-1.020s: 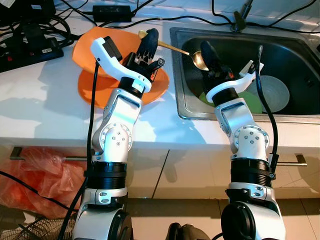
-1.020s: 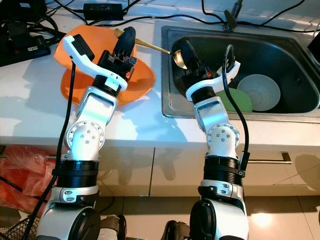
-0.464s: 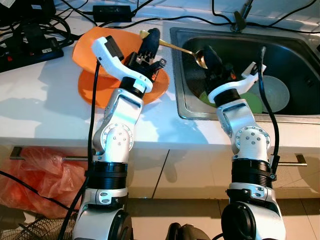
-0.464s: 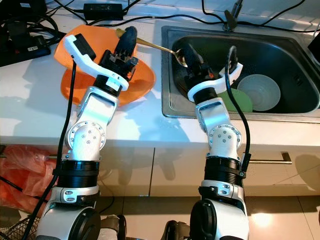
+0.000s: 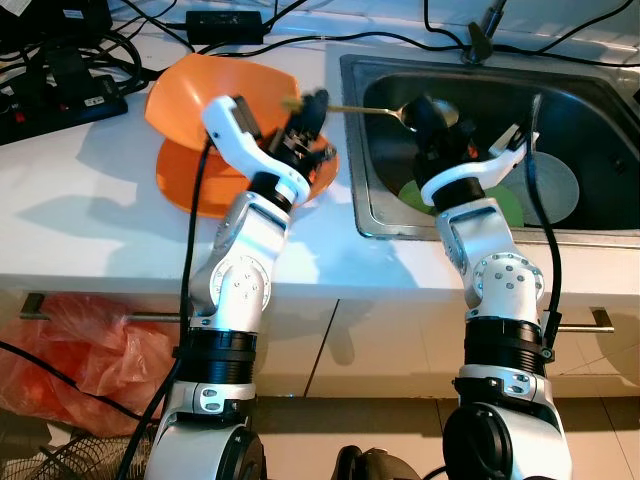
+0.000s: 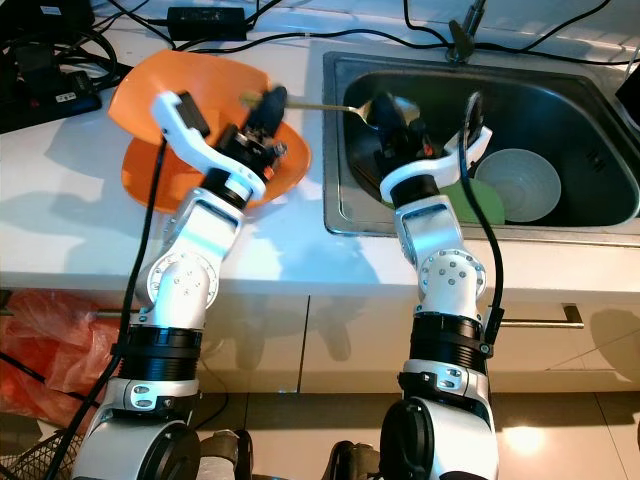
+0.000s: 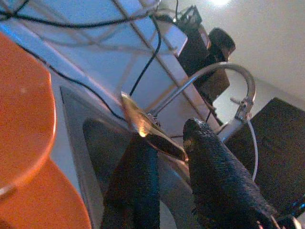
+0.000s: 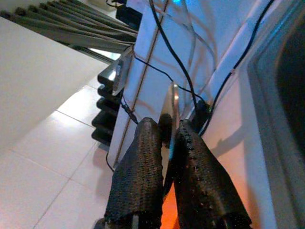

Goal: Kitchen organization

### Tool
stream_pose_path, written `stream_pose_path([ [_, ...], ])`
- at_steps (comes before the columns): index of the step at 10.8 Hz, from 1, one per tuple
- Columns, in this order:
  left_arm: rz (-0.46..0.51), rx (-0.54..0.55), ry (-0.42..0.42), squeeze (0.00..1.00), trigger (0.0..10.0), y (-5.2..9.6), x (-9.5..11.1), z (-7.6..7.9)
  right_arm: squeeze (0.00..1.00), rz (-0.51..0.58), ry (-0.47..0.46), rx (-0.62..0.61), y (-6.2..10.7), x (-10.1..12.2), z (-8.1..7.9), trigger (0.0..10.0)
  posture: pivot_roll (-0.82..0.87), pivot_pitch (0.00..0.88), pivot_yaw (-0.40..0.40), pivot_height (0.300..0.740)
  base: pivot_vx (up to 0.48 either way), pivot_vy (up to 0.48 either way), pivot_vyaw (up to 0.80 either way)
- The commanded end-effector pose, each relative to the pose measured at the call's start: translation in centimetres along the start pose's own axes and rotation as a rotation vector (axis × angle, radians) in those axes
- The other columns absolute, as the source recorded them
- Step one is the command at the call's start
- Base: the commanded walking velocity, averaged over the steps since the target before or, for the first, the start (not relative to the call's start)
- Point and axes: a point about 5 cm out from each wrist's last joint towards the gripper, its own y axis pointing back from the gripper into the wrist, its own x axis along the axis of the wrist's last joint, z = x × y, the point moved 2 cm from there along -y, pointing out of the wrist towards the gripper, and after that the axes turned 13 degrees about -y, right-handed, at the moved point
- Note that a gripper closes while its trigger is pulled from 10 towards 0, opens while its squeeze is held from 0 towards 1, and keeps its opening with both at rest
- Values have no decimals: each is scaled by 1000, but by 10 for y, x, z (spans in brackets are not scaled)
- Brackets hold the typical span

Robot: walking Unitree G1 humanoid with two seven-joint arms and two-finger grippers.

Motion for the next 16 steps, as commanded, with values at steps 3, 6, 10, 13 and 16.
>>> stream_pose_path([
  [3, -28, -58, -1, 1000, 10000, -1, -10, 16, 0, 19, -19, 16, -2, 1, -4, 0, 72, 147, -69, 723, 0, 0, 0],
  [6, -32, -93, -14, 1000, 10000, -1, -10, 21, 0, 69, -38, 19, -3, 10, -6, 0, 73, 147, -70, 723, 0, 0, 0],
  [10, -73, -152, -89, 0, 10000, 2, -17, 30, 0, 216, -34, 43, -5, 42, -15, 2706, 75, 149, -71, 723, 0, 0, 0],
  [13, -87, -146, -171, 0, 10000, 4, -17, 26, 0, 378, 165, -38, 0, 76, -15, 10000, 77, 149, -73, 723, 0, 0, 0],
  [16, -87, -135, -216, 0, 10000, 6, -16, 23, 0, 409, 534, -119, 2, 90, -19, 10000, 77, 150, -75, 723, 0, 0, 0],
])
